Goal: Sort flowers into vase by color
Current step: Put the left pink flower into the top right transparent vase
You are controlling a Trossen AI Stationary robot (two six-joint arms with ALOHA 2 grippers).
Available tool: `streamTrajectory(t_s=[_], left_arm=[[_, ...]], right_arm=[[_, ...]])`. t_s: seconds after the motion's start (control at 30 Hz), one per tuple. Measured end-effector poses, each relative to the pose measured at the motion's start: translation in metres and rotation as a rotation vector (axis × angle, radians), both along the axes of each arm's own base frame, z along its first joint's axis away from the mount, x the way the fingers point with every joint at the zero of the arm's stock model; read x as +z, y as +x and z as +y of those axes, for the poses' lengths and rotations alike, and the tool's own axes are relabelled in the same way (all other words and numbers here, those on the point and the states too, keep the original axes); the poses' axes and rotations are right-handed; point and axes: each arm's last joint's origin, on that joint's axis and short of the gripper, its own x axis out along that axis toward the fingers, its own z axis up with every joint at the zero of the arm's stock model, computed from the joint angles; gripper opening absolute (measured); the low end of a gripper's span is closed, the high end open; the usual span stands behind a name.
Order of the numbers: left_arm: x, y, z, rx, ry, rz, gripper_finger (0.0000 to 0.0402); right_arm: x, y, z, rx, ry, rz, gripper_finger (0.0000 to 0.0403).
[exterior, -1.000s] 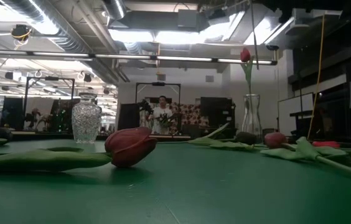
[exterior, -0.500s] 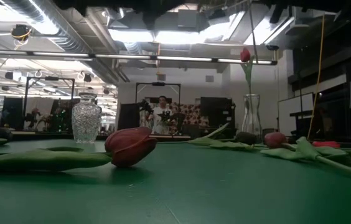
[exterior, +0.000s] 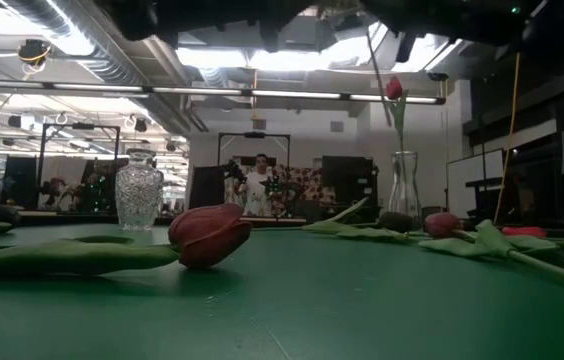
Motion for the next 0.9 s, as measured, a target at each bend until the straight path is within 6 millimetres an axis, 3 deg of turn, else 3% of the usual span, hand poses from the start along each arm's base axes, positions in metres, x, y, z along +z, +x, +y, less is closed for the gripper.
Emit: streamTrajectory(t_s=[0.2,0.47,0.73,0.9], left_arm=[[0.0,0.019,0.01,0.01,-0.006,0.053,0.0137],[0.001,0.019,0.031,0.08,-0.03,0.058,0.0137],[-0.004,0.022,0.03,0.032,-0.077,0.055,0.0137],[-0.007,0.038,0.032,-0.029,-0.106,0.059,0.0137]], right_arm=[[-0.002,0.005,0.0,0.058,0.011,-0.02,0.0007],[-0.002,0.005,0.002,0.098,0.015,-0.024,0.0007],[-0.002,0.005,0.002,0.097,0.012,-0.023,0.0007],[-0.002,0.005,0.001,0.09,0.014,-0.025,0.0007]])
